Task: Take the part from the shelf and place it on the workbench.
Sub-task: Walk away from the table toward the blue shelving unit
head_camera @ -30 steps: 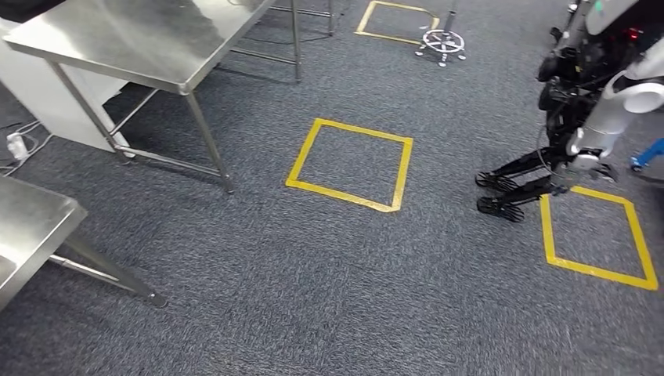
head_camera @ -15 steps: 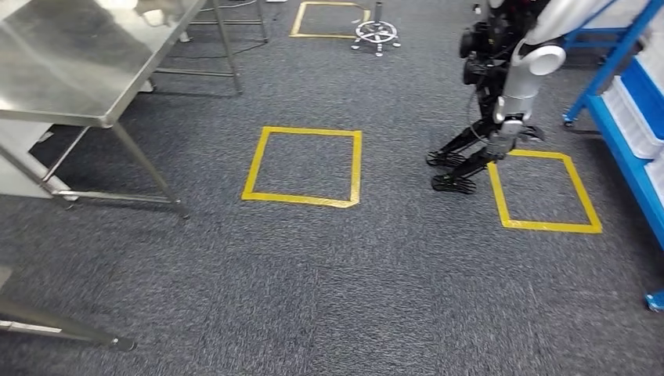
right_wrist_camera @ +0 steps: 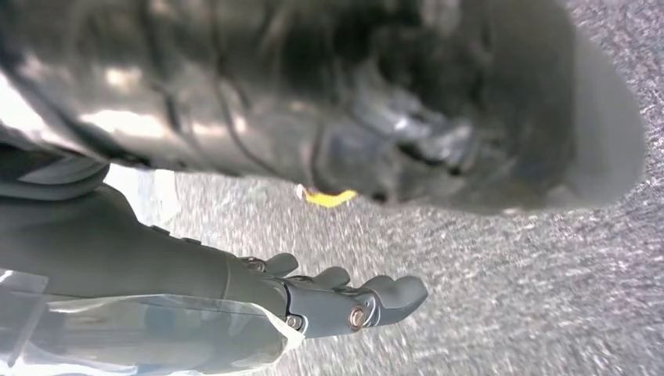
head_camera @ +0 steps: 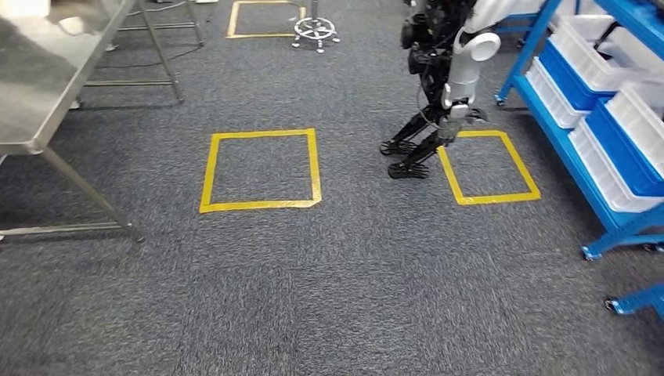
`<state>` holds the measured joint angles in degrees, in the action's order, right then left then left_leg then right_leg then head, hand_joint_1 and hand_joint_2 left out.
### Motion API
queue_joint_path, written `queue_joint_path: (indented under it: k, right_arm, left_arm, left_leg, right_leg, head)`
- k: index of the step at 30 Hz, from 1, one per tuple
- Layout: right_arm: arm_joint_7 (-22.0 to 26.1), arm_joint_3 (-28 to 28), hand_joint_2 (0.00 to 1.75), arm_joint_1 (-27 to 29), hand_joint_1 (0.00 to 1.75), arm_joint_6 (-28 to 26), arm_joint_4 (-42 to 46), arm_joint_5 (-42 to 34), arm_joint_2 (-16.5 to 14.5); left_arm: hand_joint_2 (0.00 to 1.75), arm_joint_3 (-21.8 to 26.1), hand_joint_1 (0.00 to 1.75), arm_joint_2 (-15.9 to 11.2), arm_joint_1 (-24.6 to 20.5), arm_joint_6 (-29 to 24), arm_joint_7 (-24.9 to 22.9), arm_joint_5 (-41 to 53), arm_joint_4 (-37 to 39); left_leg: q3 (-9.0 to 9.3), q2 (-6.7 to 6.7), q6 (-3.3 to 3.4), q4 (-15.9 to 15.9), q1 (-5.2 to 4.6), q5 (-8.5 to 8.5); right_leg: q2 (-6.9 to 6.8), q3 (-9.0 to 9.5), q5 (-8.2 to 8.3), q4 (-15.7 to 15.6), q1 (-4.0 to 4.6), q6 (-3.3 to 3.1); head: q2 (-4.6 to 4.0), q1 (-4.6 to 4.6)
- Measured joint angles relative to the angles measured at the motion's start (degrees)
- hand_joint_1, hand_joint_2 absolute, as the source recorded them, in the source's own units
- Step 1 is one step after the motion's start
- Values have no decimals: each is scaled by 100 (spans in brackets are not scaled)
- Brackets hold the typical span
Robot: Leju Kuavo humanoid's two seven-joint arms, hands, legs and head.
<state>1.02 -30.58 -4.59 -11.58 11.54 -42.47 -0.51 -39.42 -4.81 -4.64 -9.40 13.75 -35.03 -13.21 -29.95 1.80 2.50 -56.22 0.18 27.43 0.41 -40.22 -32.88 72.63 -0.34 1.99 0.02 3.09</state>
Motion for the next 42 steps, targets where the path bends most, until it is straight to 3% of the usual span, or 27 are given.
queue_joint_path:
  k: [1,2,5,6,8,9,11,13,15,16,17,19,20,21,23,24,26,28,30,31,33,35,36,37,39,40,42]
  right_arm:
    - [1,-1,0,3,0,0,0,-2,-2]
    - [1,-2,0,6,0,0,0,-3,-3]
    - [0,-2,0,-5,0,1,0,-10,-1]
    - [-1,-2,0,-9,0,1,0,-14,0]
    - [-1,-2,0,-5,0,2,-1,-24,1]
    - [-1,-2,0,2,0,3,-1,-27,-1]
    - [1,-2,0,1,0,5,-1,-31,-3]
    - [1,-2,0,-5,0,7,-2,-34,-3]
    - [1,-2,0,-4,0,7,-2,-43,-5]
    - [1,-2,0,0,0,7,-2,-50,-7]
    - [1,-2,0,2,0,7,-2,-56,-7]
    - [1,-2,0,-3,0,7,-2,-63,-7]
    - [1,-2,0,-10,0,7,-2,-62,-7]
    - [1,-2,0,-14,0,7,-1,-61,-7]
    - [4,-2,0,-2,0,8,0,-59,-7]
    - [10,-2,0,9,0,9,-1,-60,-5]
    - [26,-2,0,15,0,16,-2,-66,-4]
    - [39,-2,0,0,0,25,-2,-72,-5]
    - [46,-2,0,-1,0,27,-2,-76,-10]
    - [50,-2,0,3,0,28,-2,-77,-14]
    - [54,-2,0,8,0,28,-3,-79,-16]
    - [57,-2,0,0,0,28,-4,-79,-11]
    - [62,-2,0,-7,0,28,-4,-79,-9]
    - [66,-2,0,-11,0,28,-4,-78,-8]
    - [71,-2,0,-5,0,28,-4,-79,-7]
    - [71,-2,0,3,0,28,-4,-80,-10]
    - [72,-2,0,7,0,28,-5,-80,-13]
  left_arm:
    - [0,-4,0,9,0,9,-8,0,1]
    - [0,-9,0,20,-6,15,-13,0,1]
    - [0,-23,0,55,-23,20,-21,0,1]
    - [0,-26,0,63,-26,19,-22,1,2]
    - [0,-32,0,70,-36,19,-17,0,2]
    - [0,-34,0,67,-47,19,-10,0,2]
    - [0,-36,0,54,-57,19,-3,-1,1]
    - [0,-37,0,38,-45,18,-8,-1,1]
    - [0,-38,0,26,-19,18,-10,-3,1]
    - [0,-38,0,20,-10,18,-9,-4,1]
    - [0,-38,0,17,-5,18,-7,-6,2]
    - [0,-39,0,13,-8,18,-6,-6,3]
    - [0,-39,0,12,-10,19,-8,-6,3]
    - [0,-40,0,11,-12,19,-9,-6,3]
    - [0,-42,0,16,-23,21,-9,-6,3]
    - [0,-44,0,24,-32,25,-7,-6,4]
    - [0,-46,0,51,-43,32,-12,-8,5]
    - [0,-48,0,70,-31,36,-21,-9,5]
    - [0,-49,0,78,-8,36,-26,-9,7]
    - [0,-49,0,80,-5,36,-28,-9,7]
    - [0,-50,0,85,-16,37,-30,-9,8]
    - [0,-51,0,96,-29,38,-29,-9,8]
    - [0,-51,0,103,-32,37,-28,-9,8]
    - [0,-51,0,109,-35,37,-28,-9,8]
    - [0,-52,0,113,-45,39,-23,-9,6]
    - [0,-53,0,109,-54,41,-17,-9,5]
    - [0,-55,0,93,-60,44,-10,-9,5]
  left_leg:
    - [7,71,5,0,-12,11]
    - [22,132,4,0,-21,22]
    - [81,288,-41,-6,-53,76]
    - [99,339,-68,-6,-61,95]
    - [141,451,-122,17,-66,122]
    - [165,431,-153,4,-62,151]
    - [78,197,-213,-284,-46,352]
    - [-275,-71,-252,-1026,-17,715]
    - [-611,-137,-273,-1623,3,870]
    - [-649,-151,-280,-1624,9,774]
    - [-583,-179,-285,-1406,18,576]
    - [-263,-387,-291,-603,58,130]
    - [-129,-498,-284,-283,76,2]
    - [-47,-577,-269,-87,83,-51]
    - [-21,-535,-203,-16,66,-47]
    - [-18,-470,-159,-1,64,-61]
    - [-16,-333,-80,35,64,-92]
    - [-27,-181,-34,47,41,-97]
    - [-38,-17,-13,46,13,-87]
    - [-39,61,-8,46,0,-82]
    - [-24,198,-6,46,-21,-71]
    - [7,315,-30,45,-39,-48]
    - [20,370,-53,45,-45,-35]
    - [33,425,-82,49,-47,-25]
    - [66,509,-143,63,-43,-6]
    - [79,459,-177,41,-39,22]
    - [-72,164,-242,-359,-18,281]
  right_leg:
    - [-18,27,84,-59,2,-13]
    - [-55,177,255,-347,12,-40]
    - [-380,780,691,-1486,100,-173]
    - [-439,863,727,-1660,127,-203]
    - [-338,880,741,-1738,136,-239]
    - [-277,901,757,-1776,122,-258]
    - [-154,962,802,-1858,79,-305]
    - [-21,982,827,-1883,58,-331]
    - [140,984,831,-1882,53,-337]
    - [225,989,829,-1878,48,-332]
    - [310,997,825,-1872,40,-321]
    - [467,999,803,-1833,33,-274]
    - [541,987,792,-1807,30,-240]
    - [605,967,786,-1790,25,-202]
    - [727,929,799,-1798,0,-118]
    - [719,915,794,-1790,-9,-82]
    - [436,772,618,-1510,-2,-29]
    - [81,411,233,-775,3,-1]
    - [-5,83,-12,-112,-2,10]
    - [-20,60,18,-59,-1,2]
    - [-89,375,332,-625,16,-52]
    - [-324,826,615,-1449,71,-143]
    - [-399,948,674,-1688,100,-182]
    - [-426,989,686,-1794,122,-213]
    - [-278,992,730,-1849,114,-255]
    - [-216,1017,762,-1892,96,-274]
    - [-96,1072,830,-1973,49,-315]
  head:
    - [0,1]
    - [0,1]
    - [0,2]
    - [0,3]
    - [0,6]
    - [0,9]
    - [0,25]
    - [0,39]
    - [0,40]
    - [0,40]
    - [0,40]
    - [0,40]
    - [0,36]
    - [0,34]
    - [0,32]
    - [0,33]
    - [0,12]
    - [0,-6]
    - [0,-4]
    - [0,-4]
    - [0,-5]
    - [0,-2]
    - [0,-1]
    - [0,2]
    - [0,2]
    - [0,6]
    - [0,18]
